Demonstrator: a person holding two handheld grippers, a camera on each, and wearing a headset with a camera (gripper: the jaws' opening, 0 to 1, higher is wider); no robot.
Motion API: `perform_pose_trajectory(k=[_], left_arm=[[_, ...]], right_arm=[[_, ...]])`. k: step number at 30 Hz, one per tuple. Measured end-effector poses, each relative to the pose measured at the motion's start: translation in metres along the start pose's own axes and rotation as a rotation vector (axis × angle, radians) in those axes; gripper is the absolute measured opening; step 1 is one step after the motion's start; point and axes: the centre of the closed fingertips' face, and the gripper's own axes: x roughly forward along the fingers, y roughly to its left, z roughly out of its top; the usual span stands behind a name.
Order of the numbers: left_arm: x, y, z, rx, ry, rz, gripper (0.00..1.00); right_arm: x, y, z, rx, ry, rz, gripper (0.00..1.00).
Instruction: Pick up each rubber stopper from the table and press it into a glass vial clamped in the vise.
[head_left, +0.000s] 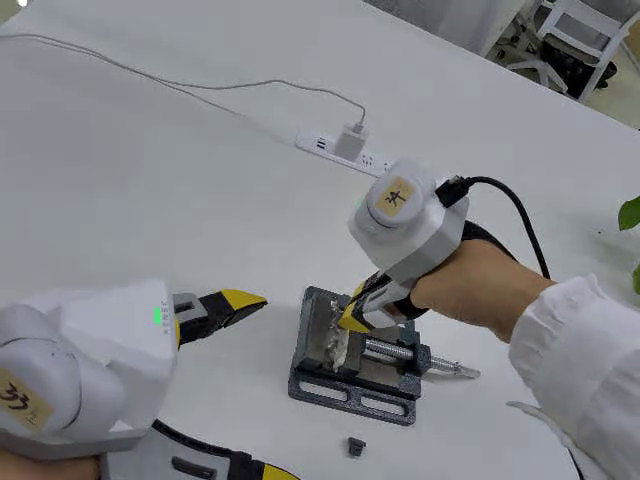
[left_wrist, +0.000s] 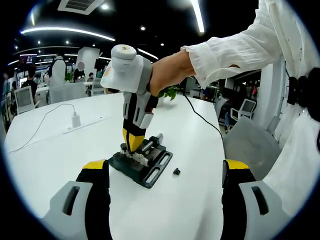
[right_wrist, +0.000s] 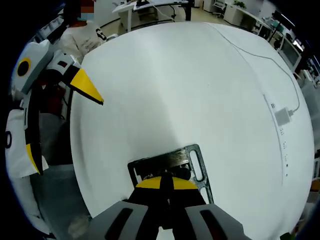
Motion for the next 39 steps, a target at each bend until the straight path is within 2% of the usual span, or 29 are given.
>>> perform_pose_trajectory(k=[3, 8, 11, 18, 20, 24, 39], left_arm=[[-0.002, -0.002, -0.001, 0.003, 0.009, -0.002, 0.93], [-0.007, -0.001, -0.001, 0.004, 0.014, 0.009, 0.93], [-0.007, -0.002, 0.0, 0.01, 0.019, 0.011, 0.93], [-0.007, -0.005, 0.002, 0.018, 0.026, 0.012, 0.93], [-0.007, -0.006, 0.002, 0.021, 0.028, 0.014, 0.93], [-0.008, -0.008, 0.0, 0.028, 0.038, 0.014, 0.93], [-0.014, -0.011, 0.0, 0.033, 0.05, 0.036, 0.92]], right_arm=[[-0.001, 0.001, 0.0, 0.007, -0.017, 0.001, 0.01], [-0.001, 0.003, 0.0, -0.045, -0.026, -0.04, 0.02], [-0.002, 0.002, 0.0, -0.033, -0.032, -0.039, 0.02], [-0.003, 0.002, -0.002, -0.002, -0.109, -0.04, 0.02], [-0.003, 0.003, -0.002, -0.012, -0.128, -0.045, 0.02], [-0.004, 0.003, -0.002, 0.014, -0.163, -0.053, 0.02], [-0.005, 0.004, -0.001, 0.053, -0.254, -0.065, 0.03]])
